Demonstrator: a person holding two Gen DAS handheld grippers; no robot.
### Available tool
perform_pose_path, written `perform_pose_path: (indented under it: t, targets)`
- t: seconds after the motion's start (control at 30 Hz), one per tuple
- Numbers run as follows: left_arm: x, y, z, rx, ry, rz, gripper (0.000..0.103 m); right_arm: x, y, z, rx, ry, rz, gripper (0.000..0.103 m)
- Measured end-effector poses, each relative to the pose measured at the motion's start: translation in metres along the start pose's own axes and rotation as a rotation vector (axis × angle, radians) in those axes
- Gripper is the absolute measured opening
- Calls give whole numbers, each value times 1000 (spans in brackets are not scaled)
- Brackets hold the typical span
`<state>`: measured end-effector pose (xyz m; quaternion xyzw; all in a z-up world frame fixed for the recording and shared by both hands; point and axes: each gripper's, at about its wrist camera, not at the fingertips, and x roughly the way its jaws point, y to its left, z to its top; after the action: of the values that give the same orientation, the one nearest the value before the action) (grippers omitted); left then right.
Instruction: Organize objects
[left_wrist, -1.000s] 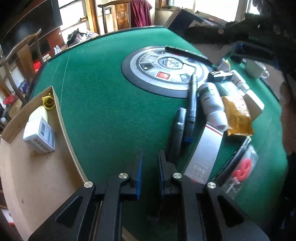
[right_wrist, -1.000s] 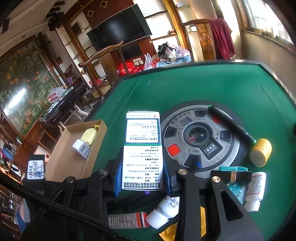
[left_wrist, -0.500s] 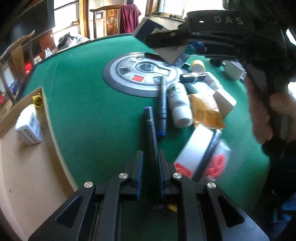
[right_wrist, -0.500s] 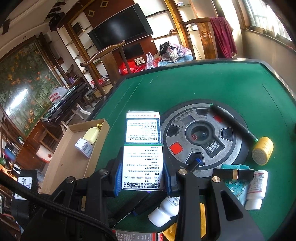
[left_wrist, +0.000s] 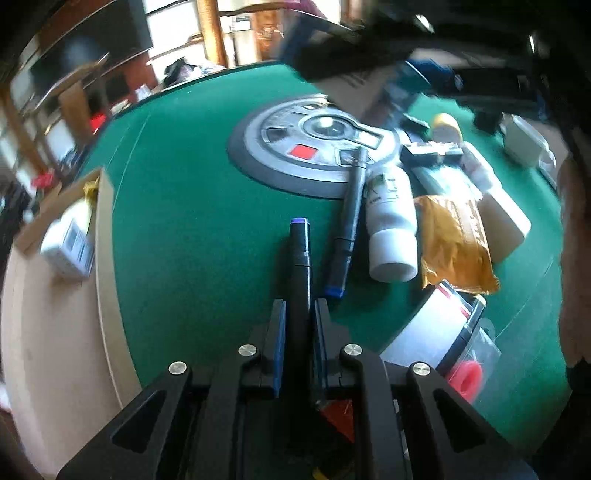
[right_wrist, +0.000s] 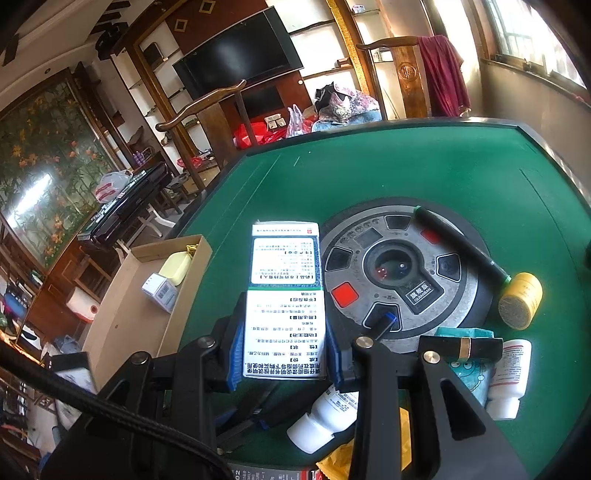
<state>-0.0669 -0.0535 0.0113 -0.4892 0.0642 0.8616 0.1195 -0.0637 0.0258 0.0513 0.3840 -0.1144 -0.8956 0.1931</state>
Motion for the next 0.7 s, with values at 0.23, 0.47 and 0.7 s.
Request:
perform_pose_path:
  t: [0.23, 0.47, 0.7]
  targets:
    - [-60, 78, -20, -291, -164, -131, 12, 2, 7, -3, -20, 10, 37, 32]
    - [-111, 166, -39, -437, -222, -35, 12, 3, 47, -15, -86, 59, 150, 32]
    - [-109, 243, -37, -523, -170, 26, 12, 38, 110, -16, -123, 230, 282, 32]
